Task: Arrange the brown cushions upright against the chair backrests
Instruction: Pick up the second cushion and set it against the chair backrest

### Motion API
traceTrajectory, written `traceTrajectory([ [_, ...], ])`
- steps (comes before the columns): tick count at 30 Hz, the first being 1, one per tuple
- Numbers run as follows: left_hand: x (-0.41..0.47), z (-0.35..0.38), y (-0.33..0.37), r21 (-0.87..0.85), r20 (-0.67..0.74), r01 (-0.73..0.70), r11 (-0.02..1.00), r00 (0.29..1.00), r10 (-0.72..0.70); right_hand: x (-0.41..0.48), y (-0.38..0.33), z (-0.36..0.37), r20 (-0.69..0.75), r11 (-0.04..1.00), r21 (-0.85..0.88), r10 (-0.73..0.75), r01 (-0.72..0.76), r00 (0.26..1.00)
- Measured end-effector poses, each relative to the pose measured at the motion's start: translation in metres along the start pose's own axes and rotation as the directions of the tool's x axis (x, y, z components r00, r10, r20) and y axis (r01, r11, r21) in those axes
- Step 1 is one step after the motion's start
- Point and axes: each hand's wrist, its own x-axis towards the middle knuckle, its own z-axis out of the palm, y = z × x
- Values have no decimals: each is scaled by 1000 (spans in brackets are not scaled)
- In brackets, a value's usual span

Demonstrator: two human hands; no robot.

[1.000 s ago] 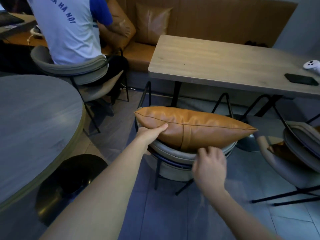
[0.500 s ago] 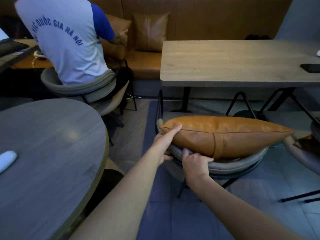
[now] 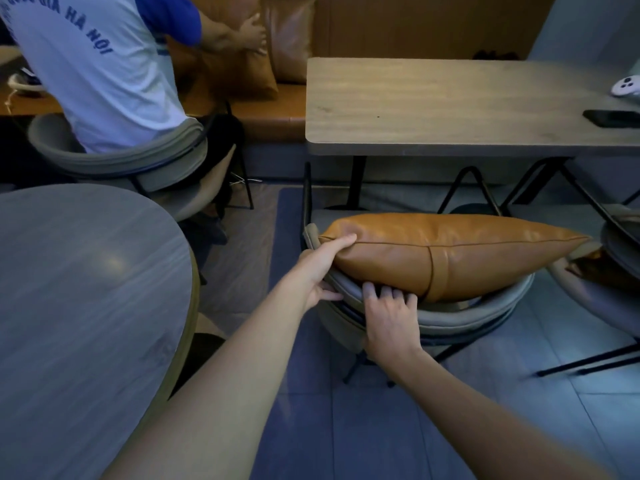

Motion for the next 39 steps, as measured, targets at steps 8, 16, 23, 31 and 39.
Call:
traceTrajectory([
  [8, 5, 0, -5, 6, -13, -9, 1000, 1000, 9, -2, -3, 4, -38, 1000, 13, 25, -25, 999],
  [16, 6, -4, -5, -12, -2, -21, 1000, 1000, 21, -2, -6, 6, -54, 999, 10, 45, -44, 998],
  [23, 7, -2, -4, -44, 17, -29, 999, 999, 30, -2, -1, 4, -22, 1000, 0, 6, -6, 1000],
  [31, 7, 3, -7, -120, 4, -38, 992, 999, 39, -1, 8, 7, -104, 993, 105, -39, 50, 994],
  [39, 7, 6, -9, -155, 3, -38, 987, 999, 39, 0, 15, 6, -117, 990, 91, -95, 105, 989],
])
